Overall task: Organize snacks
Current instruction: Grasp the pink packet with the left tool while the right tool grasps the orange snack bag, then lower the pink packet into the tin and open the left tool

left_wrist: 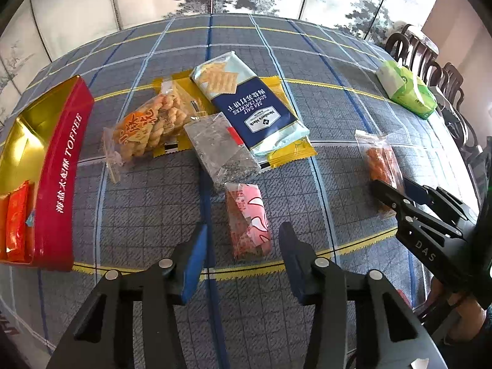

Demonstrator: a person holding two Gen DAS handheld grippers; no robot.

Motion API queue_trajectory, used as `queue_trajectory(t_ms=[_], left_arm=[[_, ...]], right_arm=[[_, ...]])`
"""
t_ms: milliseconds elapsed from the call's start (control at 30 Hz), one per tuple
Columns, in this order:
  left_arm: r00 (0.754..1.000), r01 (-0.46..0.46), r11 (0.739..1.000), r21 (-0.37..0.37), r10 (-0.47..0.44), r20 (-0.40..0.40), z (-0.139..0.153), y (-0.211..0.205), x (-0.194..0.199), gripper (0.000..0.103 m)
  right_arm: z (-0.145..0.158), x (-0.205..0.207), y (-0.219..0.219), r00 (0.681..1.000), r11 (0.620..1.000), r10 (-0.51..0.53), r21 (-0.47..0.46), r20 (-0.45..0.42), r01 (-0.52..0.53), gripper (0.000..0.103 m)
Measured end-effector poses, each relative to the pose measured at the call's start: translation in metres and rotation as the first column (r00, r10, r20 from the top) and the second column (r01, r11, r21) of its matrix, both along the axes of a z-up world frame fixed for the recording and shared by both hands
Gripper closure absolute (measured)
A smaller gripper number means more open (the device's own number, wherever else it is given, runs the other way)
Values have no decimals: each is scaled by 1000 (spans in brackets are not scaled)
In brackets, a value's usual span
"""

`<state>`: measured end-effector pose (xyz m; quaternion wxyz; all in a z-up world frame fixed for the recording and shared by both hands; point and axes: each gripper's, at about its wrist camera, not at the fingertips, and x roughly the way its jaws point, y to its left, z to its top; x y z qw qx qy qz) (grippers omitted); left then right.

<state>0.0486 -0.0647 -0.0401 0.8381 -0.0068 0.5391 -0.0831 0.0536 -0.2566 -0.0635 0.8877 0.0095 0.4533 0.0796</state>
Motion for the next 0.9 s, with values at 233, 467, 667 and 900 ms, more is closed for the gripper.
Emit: queue_trajectory(t_ms=[233,467,667,900], left_arm=[[999,2,999,-37,-3,-35,-11,0,8,81],[999,-12,999,-51,10,-35,-11,8,5,83],[999,4,999,-35,-5,-40,-8,11,0,83],[999,31,999,-10,-31,-21,0,16,-9,83]], right_arm=[[0,-1,0,1000,1000,-3,3,0,3,66],[0,-1,0,1000,1000,-6,-2,-1,6,66],[0,-1,2,1000,1000,-12,-11,-6,11,66],[0,1,5,1000,999,-21,-29,-13,21,66]])
